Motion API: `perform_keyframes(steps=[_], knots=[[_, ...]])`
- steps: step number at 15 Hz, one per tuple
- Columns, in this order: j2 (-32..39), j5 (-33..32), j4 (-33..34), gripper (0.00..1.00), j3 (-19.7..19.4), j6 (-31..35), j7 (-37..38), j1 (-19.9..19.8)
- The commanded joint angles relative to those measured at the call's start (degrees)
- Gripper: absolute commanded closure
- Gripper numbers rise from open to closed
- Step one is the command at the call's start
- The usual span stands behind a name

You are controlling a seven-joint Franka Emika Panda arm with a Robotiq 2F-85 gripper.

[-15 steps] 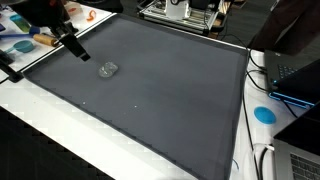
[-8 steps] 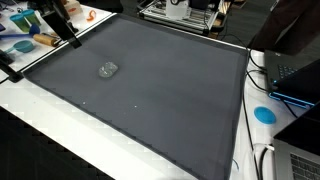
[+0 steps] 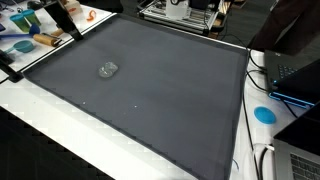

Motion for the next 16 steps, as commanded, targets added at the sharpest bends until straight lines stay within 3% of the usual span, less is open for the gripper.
perform_keyframes(steps=[1, 7, 16], knots=[[0.1, 0.6, 0.2, 0.0, -0.9, -0.2, -0.3, 0.6], [1.3, 6.4, -5.4, 0.0, -1.4, 4.2, 8.0, -0.7], [-0.2, 11.2, -22.3, 0.0, -2.2, 19.2, 7.8, -0.9]])
